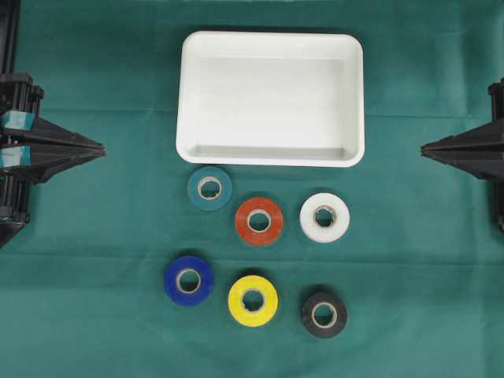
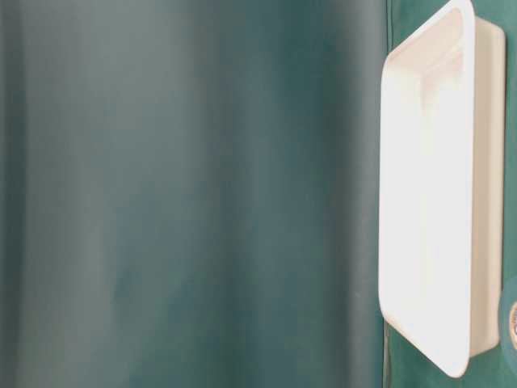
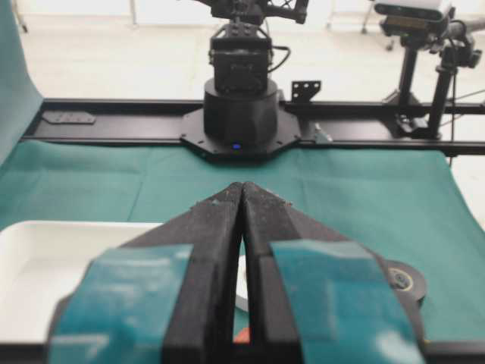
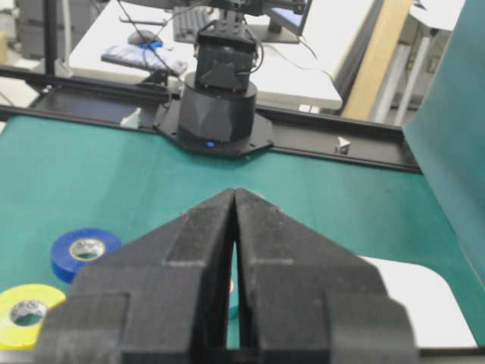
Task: Pick up the tape from a random location and place it into the white case.
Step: 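Raise the left gripper from rest and open it toward the tapes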
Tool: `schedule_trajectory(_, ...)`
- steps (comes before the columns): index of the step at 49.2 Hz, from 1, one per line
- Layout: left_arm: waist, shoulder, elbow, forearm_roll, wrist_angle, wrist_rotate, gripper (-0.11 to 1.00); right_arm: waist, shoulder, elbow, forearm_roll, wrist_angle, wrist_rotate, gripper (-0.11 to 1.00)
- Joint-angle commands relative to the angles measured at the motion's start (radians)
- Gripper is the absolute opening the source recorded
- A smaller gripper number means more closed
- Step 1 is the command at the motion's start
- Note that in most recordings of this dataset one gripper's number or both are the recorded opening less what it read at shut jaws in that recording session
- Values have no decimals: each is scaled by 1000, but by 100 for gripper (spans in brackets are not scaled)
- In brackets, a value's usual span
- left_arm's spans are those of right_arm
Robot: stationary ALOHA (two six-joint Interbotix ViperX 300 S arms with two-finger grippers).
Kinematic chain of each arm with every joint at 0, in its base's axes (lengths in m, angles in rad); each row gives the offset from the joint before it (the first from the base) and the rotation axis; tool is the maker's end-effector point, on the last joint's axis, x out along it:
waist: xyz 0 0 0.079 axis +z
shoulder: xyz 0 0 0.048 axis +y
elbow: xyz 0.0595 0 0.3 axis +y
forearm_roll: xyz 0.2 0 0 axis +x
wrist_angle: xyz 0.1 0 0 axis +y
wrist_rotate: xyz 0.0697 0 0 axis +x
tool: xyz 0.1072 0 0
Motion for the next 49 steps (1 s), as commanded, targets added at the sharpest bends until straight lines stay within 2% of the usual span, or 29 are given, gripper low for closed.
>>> schedule_trajectory(1, -2, 26, -25, -5, 18, 6, 1, -3, 17, -21, 5, -5, 3, 0)
schedule_trajectory(10, -2, 38, -35, -5, 23, 6, 1, -3, 51, -34, 2, 41, 2, 0)
schedule_trajectory(27, 0, 43, -35, -3, 51, 0, 1, -6, 29, -41, 3, 69, 3, 0)
schedule_trajectory(30, 0, 46, -35, -5, 61, 0, 4, -6, 28, -41, 5, 75, 3, 0)
schedule_trajectory(35, 0, 49, -35, -3, 78, 0, 21, -6, 28, -41, 5, 81, 6, 1)
schedule_trajectory(39, 0, 49, -35, -3, 87, 2, 46, -6, 28, -43, 5, 80, 14, 6)
schedule_trajectory(43, 0, 49, -35, -5, 94, 2, 70, -6, 28, -41, 5, 80, 26, 25)
schedule_trajectory(45, 0, 49, -35, -5, 98, 2, 82, -6, 28, -41, 5, 81, 28, 38)
schedule_trajectory(49, 0, 49, -35, -5, 103, 2, 97, -6, 29, -41, 5, 91, 26, 63)
